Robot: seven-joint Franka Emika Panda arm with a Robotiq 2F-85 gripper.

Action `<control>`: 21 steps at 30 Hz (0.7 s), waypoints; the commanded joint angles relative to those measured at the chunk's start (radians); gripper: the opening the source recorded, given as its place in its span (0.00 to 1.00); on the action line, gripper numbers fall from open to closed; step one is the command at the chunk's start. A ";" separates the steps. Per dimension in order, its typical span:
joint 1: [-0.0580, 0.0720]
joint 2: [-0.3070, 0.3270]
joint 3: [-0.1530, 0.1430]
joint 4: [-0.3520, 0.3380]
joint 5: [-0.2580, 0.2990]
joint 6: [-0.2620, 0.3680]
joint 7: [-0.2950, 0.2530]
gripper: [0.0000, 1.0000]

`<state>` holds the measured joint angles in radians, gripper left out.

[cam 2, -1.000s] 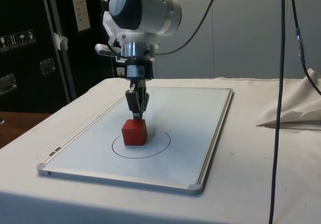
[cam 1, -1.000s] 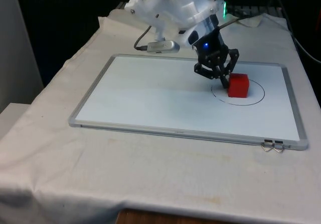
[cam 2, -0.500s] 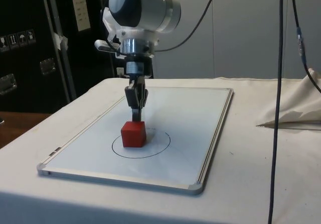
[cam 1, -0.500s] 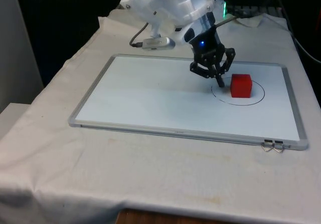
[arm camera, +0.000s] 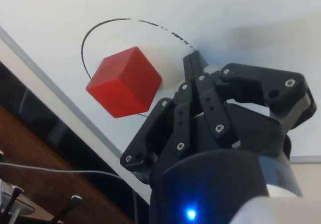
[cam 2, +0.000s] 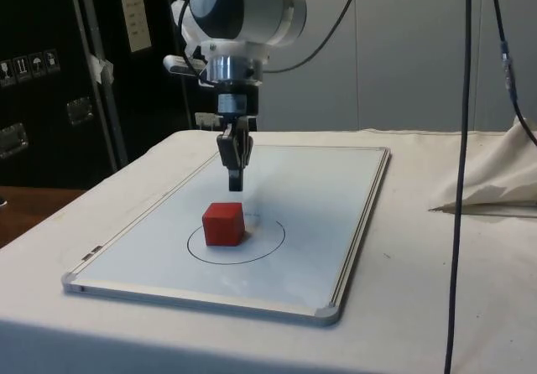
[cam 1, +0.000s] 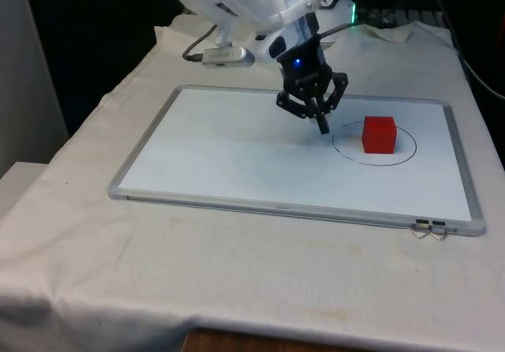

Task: Push the cube into the marked area.

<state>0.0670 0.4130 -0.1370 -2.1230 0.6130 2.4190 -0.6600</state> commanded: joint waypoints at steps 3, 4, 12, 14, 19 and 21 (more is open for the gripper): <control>0.000 -0.005 -0.004 0.000 -0.012 0.000 0.004 0.00; 0.009 -0.016 -0.015 -0.005 -0.038 -0.001 0.027 0.00; 0.007 -0.051 -0.021 -0.007 -0.071 -0.014 0.048 0.00; 0.006 -0.065 -0.024 -0.006 -0.085 -0.022 0.056 0.00; 0.000 -0.079 -0.022 -0.002 -0.085 -0.027 0.050 0.00; 0.006 -0.093 -0.032 -0.005 -0.113 -0.034 0.071 0.00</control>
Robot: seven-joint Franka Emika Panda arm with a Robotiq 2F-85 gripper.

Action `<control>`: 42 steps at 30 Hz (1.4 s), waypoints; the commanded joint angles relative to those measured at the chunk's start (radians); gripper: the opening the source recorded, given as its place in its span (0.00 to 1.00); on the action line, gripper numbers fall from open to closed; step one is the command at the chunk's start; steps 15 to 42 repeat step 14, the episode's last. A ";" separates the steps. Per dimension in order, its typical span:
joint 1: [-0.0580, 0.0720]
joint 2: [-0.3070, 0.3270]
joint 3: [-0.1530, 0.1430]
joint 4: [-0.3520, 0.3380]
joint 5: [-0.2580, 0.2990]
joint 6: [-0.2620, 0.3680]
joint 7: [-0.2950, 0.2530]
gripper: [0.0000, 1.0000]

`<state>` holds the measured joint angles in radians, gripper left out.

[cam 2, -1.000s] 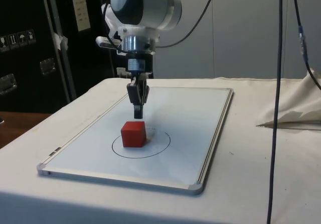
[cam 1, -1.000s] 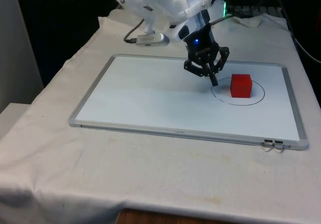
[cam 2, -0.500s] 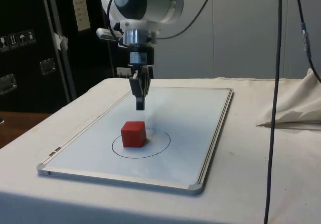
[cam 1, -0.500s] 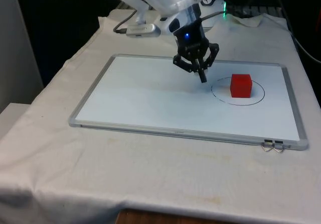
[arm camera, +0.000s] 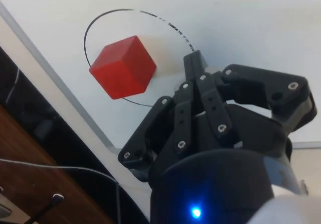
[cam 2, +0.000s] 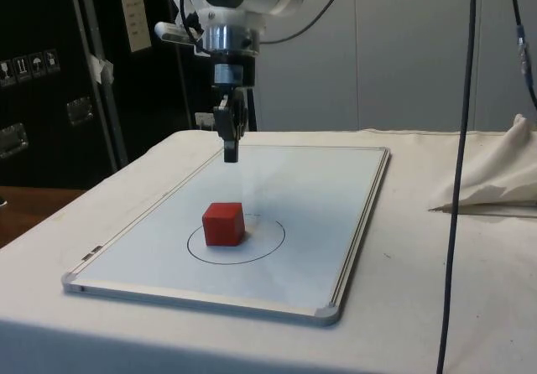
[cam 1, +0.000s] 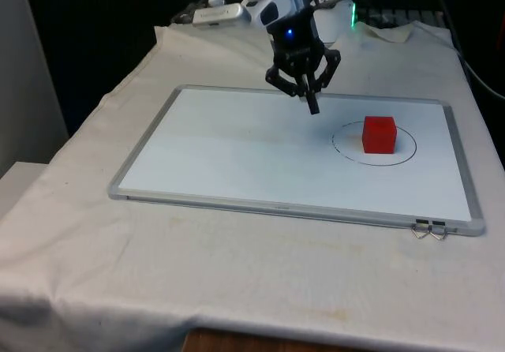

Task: Push the cube into the marked area.

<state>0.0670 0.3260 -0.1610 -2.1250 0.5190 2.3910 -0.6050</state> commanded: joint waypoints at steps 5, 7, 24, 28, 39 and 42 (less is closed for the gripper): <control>0.000 -0.022 -0.008 0.000 -0.021 -0.011 0.010 0.00; 0.006 -0.032 -0.017 -0.001 -0.049 -0.017 0.030 0.00; 0.000 -0.040 -0.012 0.001 -0.051 -0.015 0.024 0.00; 0.000 -0.040 -0.012 0.001 -0.051 -0.015 0.024 0.00; 0.000 -0.040 -0.012 0.001 -0.051 -0.015 0.024 0.00; 0.000 -0.040 -0.012 0.001 -0.051 -0.015 0.024 0.00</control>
